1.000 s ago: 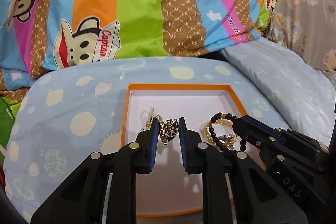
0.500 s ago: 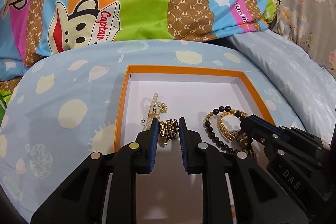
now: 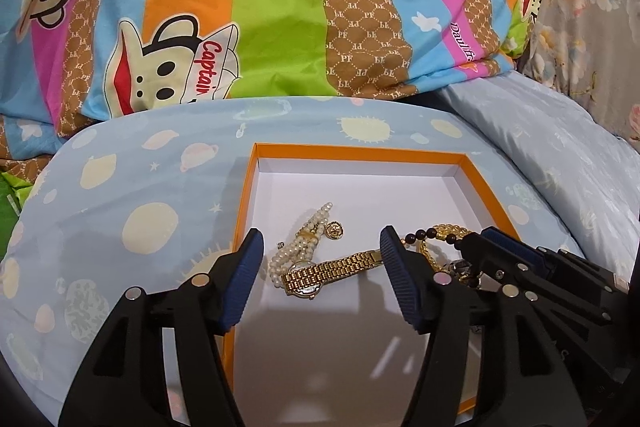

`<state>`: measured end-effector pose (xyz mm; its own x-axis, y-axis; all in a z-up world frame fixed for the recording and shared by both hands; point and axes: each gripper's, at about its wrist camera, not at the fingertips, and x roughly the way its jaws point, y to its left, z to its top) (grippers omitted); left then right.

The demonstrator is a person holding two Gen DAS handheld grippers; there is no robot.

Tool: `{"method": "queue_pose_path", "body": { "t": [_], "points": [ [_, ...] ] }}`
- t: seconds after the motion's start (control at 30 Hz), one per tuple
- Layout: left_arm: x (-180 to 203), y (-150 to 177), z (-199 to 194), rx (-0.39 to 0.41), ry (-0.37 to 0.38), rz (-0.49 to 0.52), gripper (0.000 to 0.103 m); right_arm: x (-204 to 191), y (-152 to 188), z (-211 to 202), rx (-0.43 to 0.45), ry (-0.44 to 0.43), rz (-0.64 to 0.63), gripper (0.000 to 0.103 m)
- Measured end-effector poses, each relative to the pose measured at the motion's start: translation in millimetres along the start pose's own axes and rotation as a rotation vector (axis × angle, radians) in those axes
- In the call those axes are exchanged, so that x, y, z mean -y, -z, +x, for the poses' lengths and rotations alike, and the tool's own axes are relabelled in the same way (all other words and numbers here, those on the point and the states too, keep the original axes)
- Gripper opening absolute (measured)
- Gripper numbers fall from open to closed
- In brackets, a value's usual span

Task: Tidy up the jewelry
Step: 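Open both grippers and withdraw them from the orange box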

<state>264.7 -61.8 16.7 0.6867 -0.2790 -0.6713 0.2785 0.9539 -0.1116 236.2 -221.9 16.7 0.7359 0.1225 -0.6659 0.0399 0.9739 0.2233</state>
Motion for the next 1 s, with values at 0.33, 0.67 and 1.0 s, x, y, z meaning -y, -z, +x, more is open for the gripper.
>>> {"method": "queue_pose_path", "body": {
  "t": [0.33, 0.67, 1.0],
  "points": [
    [-4, 8, -38, 0.008, -0.008, 0.016, 0.063, 7, 1, -48, 0.073, 0.03, -0.009, 0.02],
    [-7, 52, -99, -0.025, 0.013, 0.024, 0.069, 27, 42, -117, 0.08, 0.052, 0.037, 0.02],
    [10, 118, -124, -0.135, 0.066, 0.044, 0.069, 35, 117, -147, -0.035, 0.046, 0.077, 0.028]
  ]
}}
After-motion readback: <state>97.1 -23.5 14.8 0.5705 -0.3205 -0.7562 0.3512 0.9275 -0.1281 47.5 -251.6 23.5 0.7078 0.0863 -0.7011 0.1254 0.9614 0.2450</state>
